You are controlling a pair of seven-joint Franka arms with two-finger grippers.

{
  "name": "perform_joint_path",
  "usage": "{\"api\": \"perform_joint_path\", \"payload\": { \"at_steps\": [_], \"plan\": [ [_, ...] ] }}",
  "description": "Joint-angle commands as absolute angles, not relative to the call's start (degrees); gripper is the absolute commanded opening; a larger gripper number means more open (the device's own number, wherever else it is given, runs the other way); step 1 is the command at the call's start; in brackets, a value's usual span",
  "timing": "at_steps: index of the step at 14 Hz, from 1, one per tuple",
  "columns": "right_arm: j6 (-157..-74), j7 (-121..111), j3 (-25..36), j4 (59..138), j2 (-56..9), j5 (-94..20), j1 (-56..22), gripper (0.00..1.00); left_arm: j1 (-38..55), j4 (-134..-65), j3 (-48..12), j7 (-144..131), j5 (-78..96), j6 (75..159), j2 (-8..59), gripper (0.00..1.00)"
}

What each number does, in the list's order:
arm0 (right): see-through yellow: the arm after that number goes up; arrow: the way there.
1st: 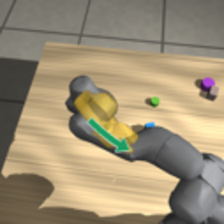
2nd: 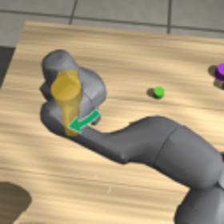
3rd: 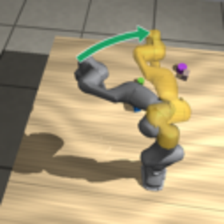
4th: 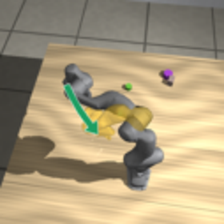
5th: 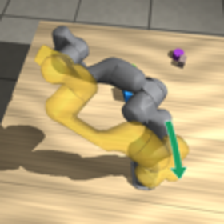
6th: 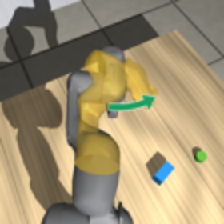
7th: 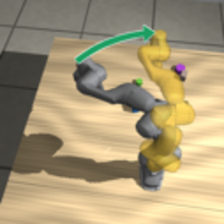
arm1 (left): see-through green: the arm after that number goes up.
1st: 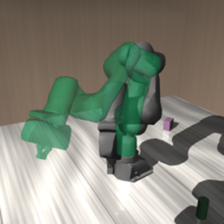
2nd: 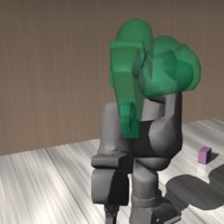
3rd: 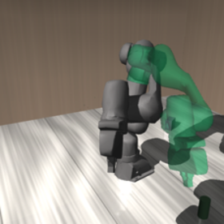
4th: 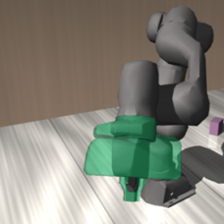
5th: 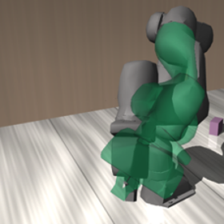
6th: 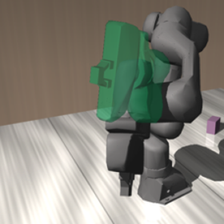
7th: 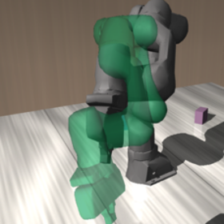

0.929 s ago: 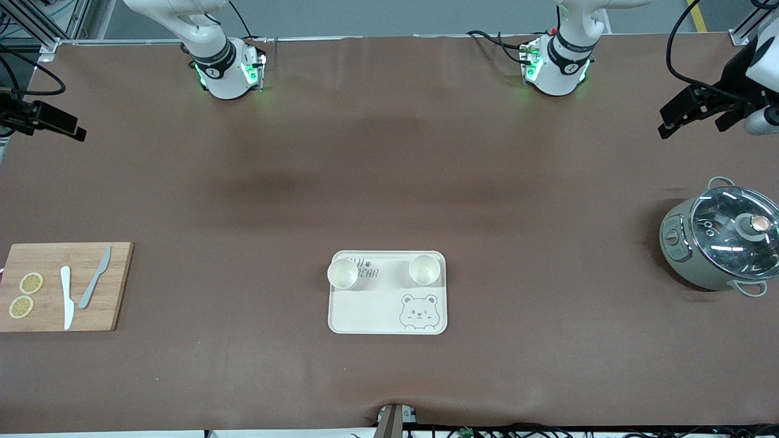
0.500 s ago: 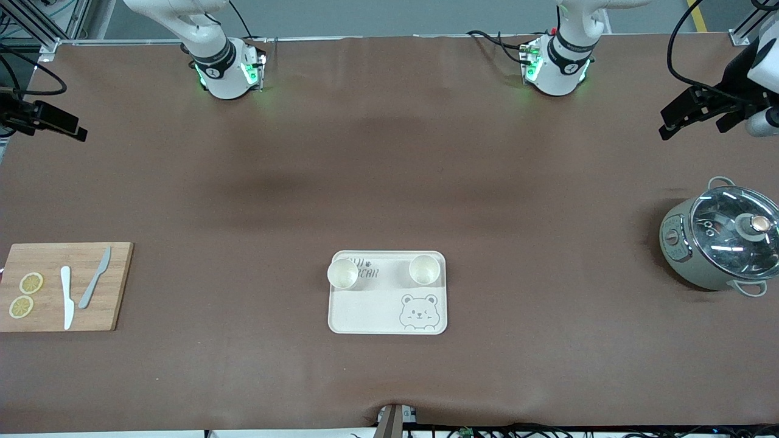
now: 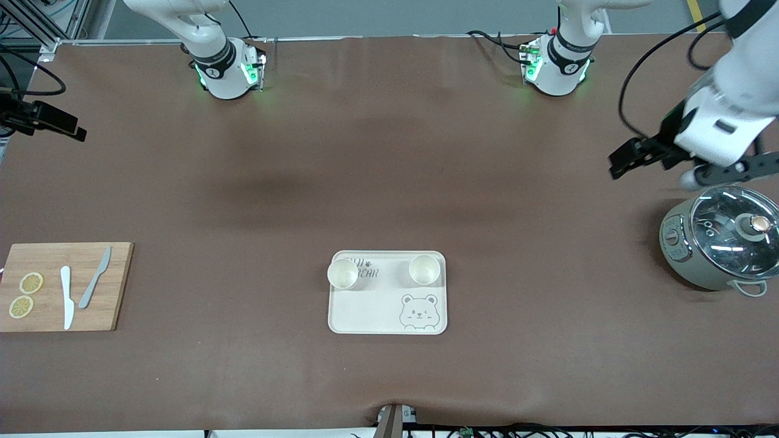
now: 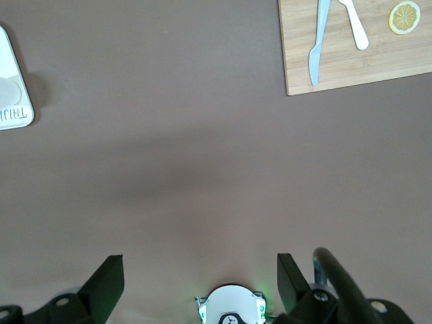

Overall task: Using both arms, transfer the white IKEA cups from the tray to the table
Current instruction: 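Move the left gripper toward the white cups on the tray, then lower the left gripper and grasp the white cup nearest it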

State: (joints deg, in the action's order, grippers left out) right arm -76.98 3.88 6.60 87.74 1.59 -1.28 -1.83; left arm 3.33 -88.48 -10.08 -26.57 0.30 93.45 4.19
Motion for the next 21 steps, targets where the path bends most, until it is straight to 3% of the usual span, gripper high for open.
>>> {"api": "perform_joint_path", "payload": {
  "at_steps": [1,5,11,17,21],
  "plan": [
    [-76.64,3.6,7.12,87.98,1.85,-1.67,-2.11,1.0,5.44,-86.48,-11.51,-36.96,1.15,97.45,7.9,1.0],
    [-76.73,3.6,7.03,87.8,1.58,-1.67,-2.02,1.0,12.19,-86.13,-11.51,-49.0,0.88,103.26,16.33,1.0],
    [-77.26,3.6,7.03,85.87,-1.14,-1.41,-1.93,1.0,20.64,-86.13,-11.25,-72.47,-2.98,118.79,27.32,1.0],
    [-76.82,3.51,7.47,84.81,-10.36,-1.58,1.66,1.0,24.26,-86.13,-10.9,-85.77,-6.85,129.46,35.67,1.0],
    [-77.6,3.43,7.47,84.73,-13.71,-0.97,1.67,1.0,24.87,-86.13,-10.81,-87.45,-8.69,130.86,38.49,0.73]
  ]
}}
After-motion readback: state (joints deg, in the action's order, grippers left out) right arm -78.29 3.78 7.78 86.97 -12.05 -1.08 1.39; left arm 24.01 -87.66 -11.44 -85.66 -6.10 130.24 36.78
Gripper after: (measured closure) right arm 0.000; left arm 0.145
